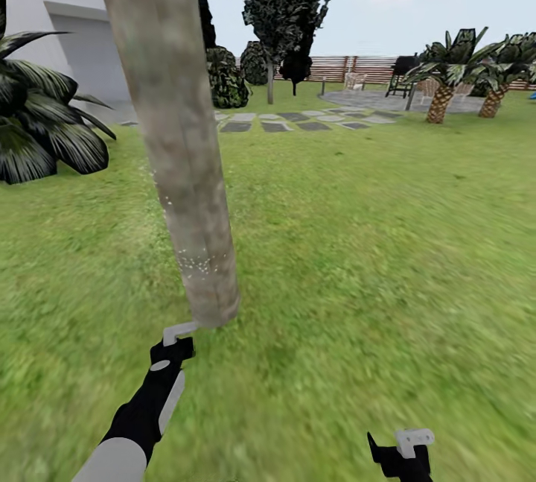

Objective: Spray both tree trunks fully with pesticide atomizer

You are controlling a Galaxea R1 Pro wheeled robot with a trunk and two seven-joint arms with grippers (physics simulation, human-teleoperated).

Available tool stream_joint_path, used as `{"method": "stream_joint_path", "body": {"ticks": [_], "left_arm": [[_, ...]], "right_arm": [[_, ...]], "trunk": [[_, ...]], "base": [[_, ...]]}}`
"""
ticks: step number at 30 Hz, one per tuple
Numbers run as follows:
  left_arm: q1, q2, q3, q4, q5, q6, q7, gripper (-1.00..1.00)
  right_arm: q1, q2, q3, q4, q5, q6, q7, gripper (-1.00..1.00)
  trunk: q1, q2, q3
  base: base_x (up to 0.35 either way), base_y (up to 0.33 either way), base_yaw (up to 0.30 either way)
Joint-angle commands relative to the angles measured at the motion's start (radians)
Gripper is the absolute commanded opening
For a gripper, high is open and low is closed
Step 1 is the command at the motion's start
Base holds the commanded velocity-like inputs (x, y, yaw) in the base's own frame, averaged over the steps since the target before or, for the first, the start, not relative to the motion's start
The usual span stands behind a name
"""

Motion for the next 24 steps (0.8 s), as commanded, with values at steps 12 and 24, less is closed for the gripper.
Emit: {"method": "stream_joint_path", "body": {"ticks": [12,24], "left_arm": [[0.000,-0.003,-0.009,0.042,-0.001,-0.057,-0.008,-1.00],[-0.163,-0.062,-0.122,-0.004,-0.004,0.162,-0.015,-1.00]], "right_arm": [[0.000,0.000,0.000,0.000,-0.001,0.000,0.000,1.00],[0.000,0.000,-0.001,-0.002,-0.003,0.000,-0.002,1.00]], "trunk": [[0.000,0.000,0.000],[0.000,0.000,0.000]], "base": [[0.000,0.000,0.258],[0.000,0.000,0.013]]}}
